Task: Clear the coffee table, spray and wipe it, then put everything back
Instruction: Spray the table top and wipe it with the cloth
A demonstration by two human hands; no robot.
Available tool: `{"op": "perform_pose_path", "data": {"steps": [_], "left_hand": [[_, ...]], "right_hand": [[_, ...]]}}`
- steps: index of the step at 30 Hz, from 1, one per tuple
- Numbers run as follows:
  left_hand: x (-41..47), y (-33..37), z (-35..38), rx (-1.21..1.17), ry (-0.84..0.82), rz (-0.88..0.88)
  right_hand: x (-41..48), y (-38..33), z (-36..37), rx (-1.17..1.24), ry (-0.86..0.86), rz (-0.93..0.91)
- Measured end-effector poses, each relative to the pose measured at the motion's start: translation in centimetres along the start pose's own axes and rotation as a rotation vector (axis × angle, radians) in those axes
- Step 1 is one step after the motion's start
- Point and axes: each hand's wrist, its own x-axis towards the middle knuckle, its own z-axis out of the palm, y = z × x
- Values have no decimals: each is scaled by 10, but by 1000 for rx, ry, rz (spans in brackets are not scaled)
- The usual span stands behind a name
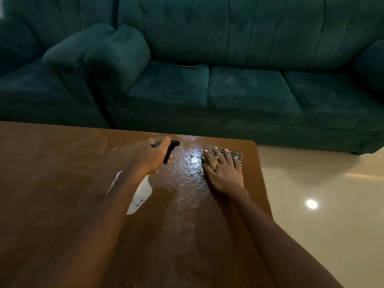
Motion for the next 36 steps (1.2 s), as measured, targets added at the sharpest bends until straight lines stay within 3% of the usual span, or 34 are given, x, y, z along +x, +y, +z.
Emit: {"op": "perform_pose_path", "data": {"steps": [4, 8, 17, 28, 36], "left_hand": [[10, -14, -25, 96, -44, 3], [20, -30, -42, 80, -69, -71], [25, -42, -51, -18, -115, -65], [32, -58, -72, -41, -75, -56], [30, -64, -77, -104, 25, -5]], "right_hand": [[3, 1, -1, 3, -17, 14], [5, 3, 1, 7, -21, 28], [7, 3, 3, -10, -29, 47], [8, 3, 4, -16, -12, 63], [31, -19, 2, 25, 19, 203]]}}
